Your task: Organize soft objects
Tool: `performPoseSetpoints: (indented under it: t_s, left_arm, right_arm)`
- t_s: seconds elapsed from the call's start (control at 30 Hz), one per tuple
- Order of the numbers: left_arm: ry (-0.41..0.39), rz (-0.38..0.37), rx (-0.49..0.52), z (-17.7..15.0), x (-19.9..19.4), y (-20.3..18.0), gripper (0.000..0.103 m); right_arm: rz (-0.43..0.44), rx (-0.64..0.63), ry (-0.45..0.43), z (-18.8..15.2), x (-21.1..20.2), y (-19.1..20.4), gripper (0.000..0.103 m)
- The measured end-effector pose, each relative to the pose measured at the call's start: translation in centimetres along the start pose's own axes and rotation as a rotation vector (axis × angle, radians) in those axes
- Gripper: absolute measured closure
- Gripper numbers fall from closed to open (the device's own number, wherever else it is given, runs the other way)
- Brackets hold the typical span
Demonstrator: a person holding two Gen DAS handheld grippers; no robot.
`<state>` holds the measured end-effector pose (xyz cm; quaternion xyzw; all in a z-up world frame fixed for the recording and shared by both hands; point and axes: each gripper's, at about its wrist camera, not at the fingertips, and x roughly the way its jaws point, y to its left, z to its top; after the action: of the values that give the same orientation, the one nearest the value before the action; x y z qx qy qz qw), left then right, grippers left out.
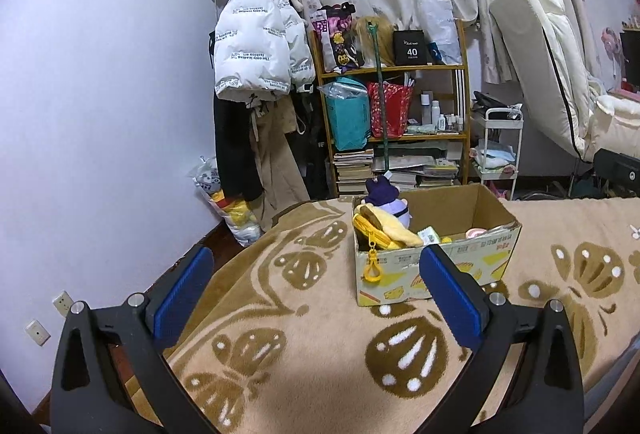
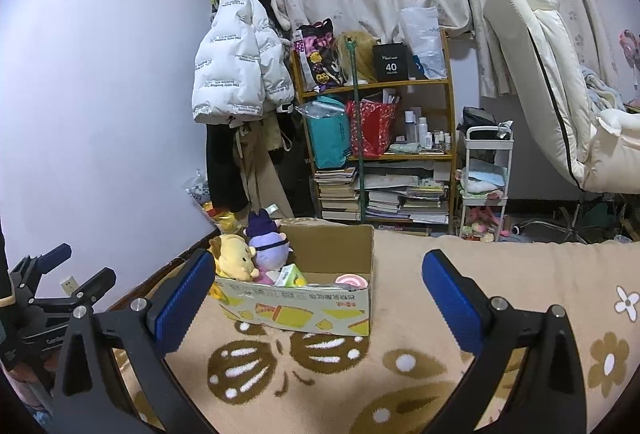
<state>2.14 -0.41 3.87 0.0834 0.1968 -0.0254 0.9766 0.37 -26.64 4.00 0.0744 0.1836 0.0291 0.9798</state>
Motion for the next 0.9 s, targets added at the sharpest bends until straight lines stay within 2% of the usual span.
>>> performPoseSetpoints:
  t_s: [0.27,0.7,0.9]
  left_arm:
    - [0.027,0.010,-0.008,-1.2,1.0,0.0,0.001]
    - [0.046,0.003,-0.012,-2.4,2.0,-0.3,0.001]
    - [0.025,0.017,-0.018,-2.6,2.0,-0.4,0.001]
  right_arm:
    - [-0.030,-0.044,0.011,-1.0,1.1,0.2,0.000]
    - [-0.049,-0.041,0.041,-2.2,2.5,-0.5,0.000]
    - [-0.054,-0.028,0.050,-2.5,3.1,-0.8,0.000]
